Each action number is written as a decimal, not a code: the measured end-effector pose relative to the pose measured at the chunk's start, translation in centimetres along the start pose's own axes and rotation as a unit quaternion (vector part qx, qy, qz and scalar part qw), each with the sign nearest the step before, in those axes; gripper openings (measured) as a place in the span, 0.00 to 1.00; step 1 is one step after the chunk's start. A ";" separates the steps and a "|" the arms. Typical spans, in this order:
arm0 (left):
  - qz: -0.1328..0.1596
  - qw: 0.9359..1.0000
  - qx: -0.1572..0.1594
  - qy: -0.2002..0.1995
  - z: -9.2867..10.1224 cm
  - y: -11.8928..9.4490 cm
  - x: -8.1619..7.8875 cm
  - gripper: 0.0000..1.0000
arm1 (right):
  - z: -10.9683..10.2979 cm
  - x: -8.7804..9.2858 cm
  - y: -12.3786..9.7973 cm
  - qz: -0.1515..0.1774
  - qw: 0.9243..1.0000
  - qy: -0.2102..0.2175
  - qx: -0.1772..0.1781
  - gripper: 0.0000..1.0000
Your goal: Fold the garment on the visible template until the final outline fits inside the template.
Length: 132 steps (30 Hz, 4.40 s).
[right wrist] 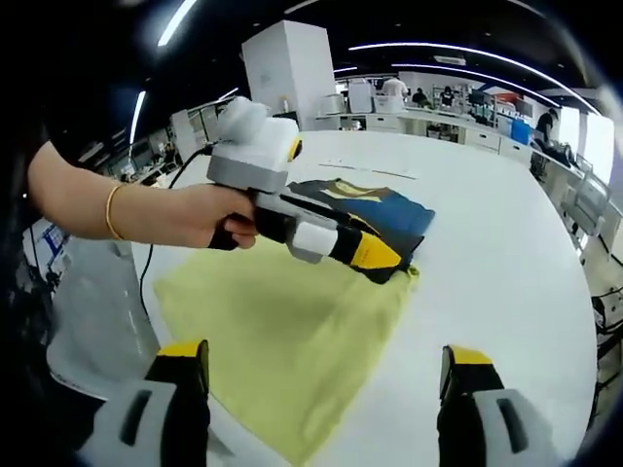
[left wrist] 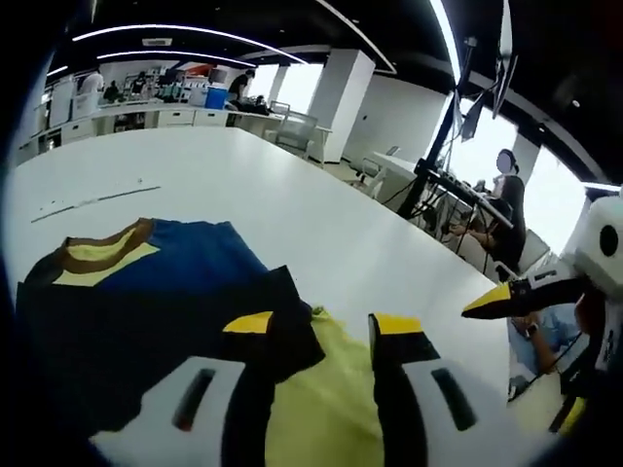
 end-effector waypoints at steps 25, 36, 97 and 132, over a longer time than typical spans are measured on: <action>0.033 0.990 -0.130 0.038 -9.4 -11.0 2.3 0.83 | 1.3 -4.8 1.6 0.044 0.999 0.009 -0.010 0.92; 0.003 0.983 -0.177 0.054 -12.2 -14.1 5.1 0.66 | 2.4 -5.7 2.4 0.040 0.999 0.014 -0.001 0.78; -0.058 0.958 -0.270 0.072 -17.5 -16.8 10.3 0.01 | 6.0 -6.4 8.8 -0.004 0.998 0.050 0.029 0.00; -0.034 0.963 -0.268 -0.010 -18.2 -19.3 12.1 0.49 | 2.9 -6.7 7.4 -0.009 1.000 -0.006 -0.002 0.63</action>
Point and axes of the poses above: the point that each gripper's makers call its tool centre point, and the gripper's own axes: y roughly forward along the fingers, z roughly to its right, x roughly out of its underside, the point moved 5 cm from there along -y, roughly backward along the fingers, and after that the axes turned 15 degrees about -z, right-handed, at the moved point
